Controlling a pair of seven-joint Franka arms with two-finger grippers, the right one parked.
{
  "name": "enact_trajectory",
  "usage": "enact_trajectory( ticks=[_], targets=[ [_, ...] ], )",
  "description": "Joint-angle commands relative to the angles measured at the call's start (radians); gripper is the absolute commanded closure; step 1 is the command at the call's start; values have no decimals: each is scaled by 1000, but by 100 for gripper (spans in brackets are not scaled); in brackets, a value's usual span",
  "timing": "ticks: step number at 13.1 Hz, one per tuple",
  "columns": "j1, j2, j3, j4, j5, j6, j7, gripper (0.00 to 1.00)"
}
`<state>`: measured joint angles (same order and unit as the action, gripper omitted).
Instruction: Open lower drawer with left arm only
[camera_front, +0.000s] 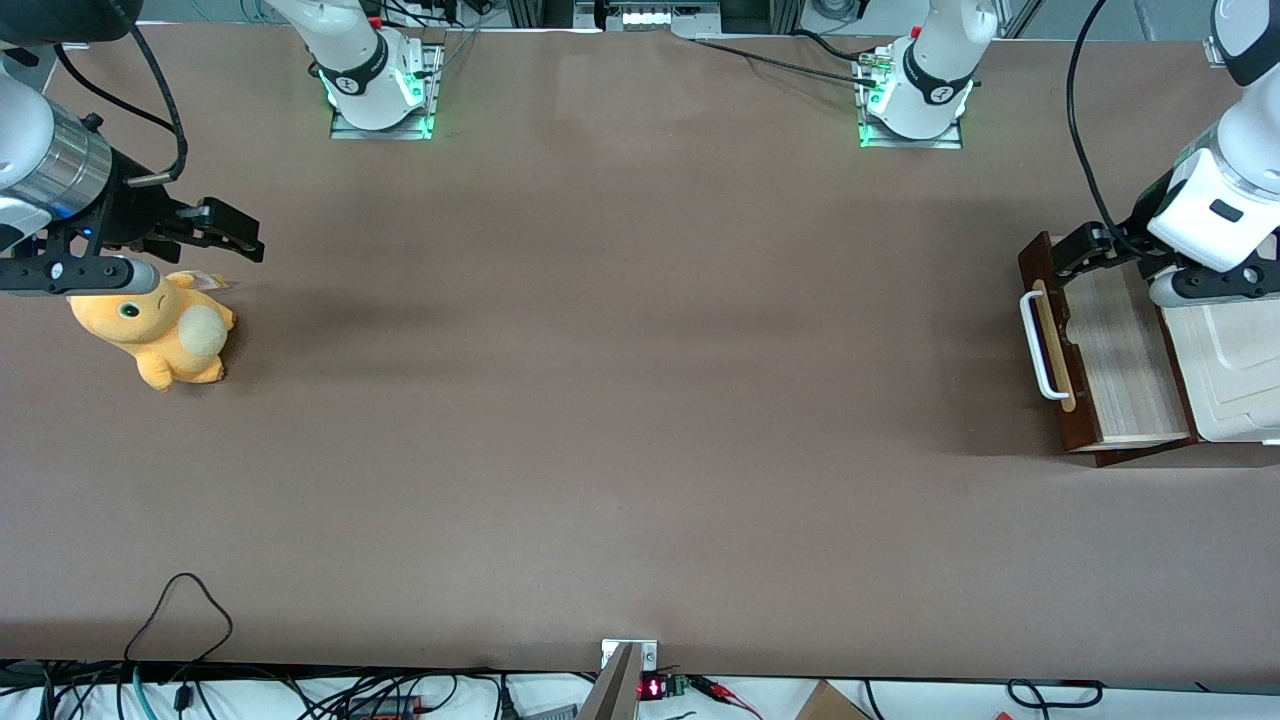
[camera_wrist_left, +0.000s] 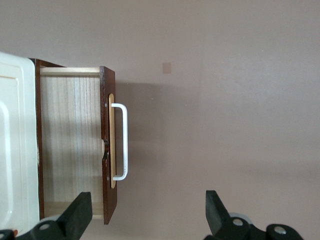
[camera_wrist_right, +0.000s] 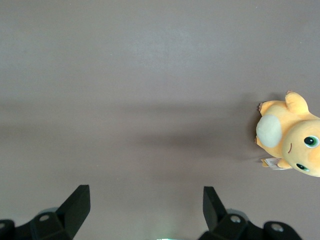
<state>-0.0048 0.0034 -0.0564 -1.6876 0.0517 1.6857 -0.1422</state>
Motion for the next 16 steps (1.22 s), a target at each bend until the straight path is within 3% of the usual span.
enact_trajectory(
  ticks=[1, 4, 16],
  targets=[
    [3, -33, 1, -32, -30, 19, 58, 0],
    [3, -33, 1, -24, -87, 17, 58, 0],
    [3, -31, 1, -20, -85, 14, 53, 0]
  ],
)
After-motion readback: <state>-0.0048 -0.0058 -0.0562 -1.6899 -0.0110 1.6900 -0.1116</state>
